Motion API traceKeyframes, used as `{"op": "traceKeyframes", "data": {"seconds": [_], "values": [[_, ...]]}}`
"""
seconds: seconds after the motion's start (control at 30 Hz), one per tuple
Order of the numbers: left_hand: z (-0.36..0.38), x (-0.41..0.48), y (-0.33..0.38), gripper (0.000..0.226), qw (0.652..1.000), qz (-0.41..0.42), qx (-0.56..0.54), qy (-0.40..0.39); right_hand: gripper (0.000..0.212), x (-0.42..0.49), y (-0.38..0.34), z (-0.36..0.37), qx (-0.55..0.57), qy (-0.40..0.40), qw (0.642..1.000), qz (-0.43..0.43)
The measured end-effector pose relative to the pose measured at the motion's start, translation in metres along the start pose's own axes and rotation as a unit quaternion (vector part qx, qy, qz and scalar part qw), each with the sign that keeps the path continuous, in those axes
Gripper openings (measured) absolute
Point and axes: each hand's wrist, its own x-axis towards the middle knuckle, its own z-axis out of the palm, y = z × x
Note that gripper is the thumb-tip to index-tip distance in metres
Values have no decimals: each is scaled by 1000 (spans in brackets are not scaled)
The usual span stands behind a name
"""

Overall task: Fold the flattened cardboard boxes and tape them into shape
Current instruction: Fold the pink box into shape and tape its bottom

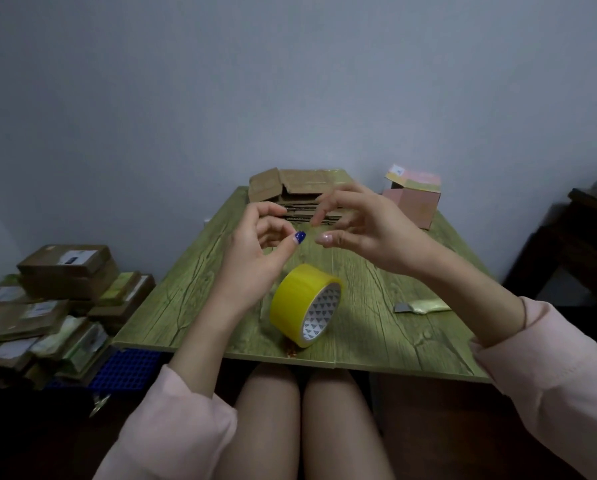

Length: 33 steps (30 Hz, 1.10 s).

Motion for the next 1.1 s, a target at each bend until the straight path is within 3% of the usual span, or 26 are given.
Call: {"op": "traceKeyframes", "data": {"seconds": [0.1, 0.33, 0.5, 0.73, 0.83, 0.9, 0.97, 1.1], "values": [[1, 0, 1, 27, 999, -18, -35, -24, 55, -4, 2, -3, 77, 8, 996, 52], [0, 3, 4, 23, 995, 52, -13, -81, 56, -4, 4, -7, 265, -14, 945, 193], [2, 6, 3, 19, 995, 69, 33, -62, 51, -1, 2, -7, 269, -15, 938, 219], [0, 13, 2, 10, 967, 142, 211, -22, 42, 6, 3, -12, 293, -57, 902, 312], [0, 13, 3, 5, 958, 143, 248, -13, 38, 5, 12, -20, 193, -57, 913, 355], [-4, 14, 2, 8, 963, 119, 243, -12, 33, -2, 22, -28, 94, -14, 937, 337], [-6, 15, 3, 12, 965, 101, 239, -23, 23, -7, 23, -34, 63, 12, 962, 264], [1, 17, 6, 9, 965, 99, 241, -42, 28, -3, 2, -22, -61, -32, 991, 114]]}}
